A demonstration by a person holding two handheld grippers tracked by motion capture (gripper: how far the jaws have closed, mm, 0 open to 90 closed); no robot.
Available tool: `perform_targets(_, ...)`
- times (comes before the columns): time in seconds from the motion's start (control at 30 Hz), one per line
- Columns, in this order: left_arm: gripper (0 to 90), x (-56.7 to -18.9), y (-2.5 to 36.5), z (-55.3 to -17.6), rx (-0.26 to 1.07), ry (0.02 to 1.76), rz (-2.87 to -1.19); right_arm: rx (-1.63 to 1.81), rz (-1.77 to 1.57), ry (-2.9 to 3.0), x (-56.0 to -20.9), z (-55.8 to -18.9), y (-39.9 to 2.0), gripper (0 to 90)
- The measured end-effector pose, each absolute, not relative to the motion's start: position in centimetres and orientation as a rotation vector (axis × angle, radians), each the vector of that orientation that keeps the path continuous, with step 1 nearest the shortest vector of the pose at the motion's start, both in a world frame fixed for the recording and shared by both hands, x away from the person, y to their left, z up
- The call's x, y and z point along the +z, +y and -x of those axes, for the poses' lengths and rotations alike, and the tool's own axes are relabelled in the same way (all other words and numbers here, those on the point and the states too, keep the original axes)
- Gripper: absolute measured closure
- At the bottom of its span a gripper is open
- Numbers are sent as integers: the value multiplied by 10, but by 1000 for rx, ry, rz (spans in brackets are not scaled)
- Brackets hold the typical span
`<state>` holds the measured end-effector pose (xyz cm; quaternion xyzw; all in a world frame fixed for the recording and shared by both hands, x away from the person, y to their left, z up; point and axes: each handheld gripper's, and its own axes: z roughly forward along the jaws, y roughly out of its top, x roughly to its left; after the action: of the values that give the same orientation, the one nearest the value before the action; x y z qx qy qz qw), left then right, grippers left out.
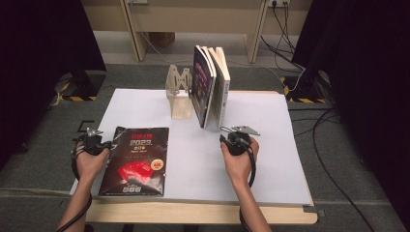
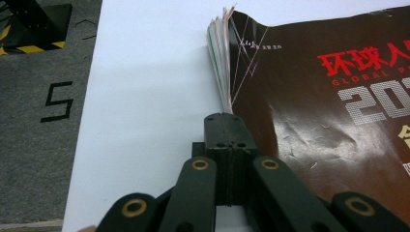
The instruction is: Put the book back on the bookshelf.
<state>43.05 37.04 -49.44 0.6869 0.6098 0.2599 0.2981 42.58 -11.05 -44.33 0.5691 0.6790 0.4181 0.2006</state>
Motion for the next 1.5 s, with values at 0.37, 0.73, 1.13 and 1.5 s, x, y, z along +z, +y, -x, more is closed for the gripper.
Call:
perform_targets(0.37,898,-494,350,-424,647,1562,-1856,1169,-1590,1918,-443,-426,-106,655)
perform_targets(0.73,898,-492,320,-417,600,1484,-1932,1159,-1599,1957,-450,-425,-101,650)
perform_targets(1.13,897,-489,299,-410,586,1445,-1991,1166,-1606,2022,-454,-426,-86,649)
perform_targets(1.5,865,-491,312,-399,537,1457,-1920,1143,-1614,2075,-459,-429,-79,646)
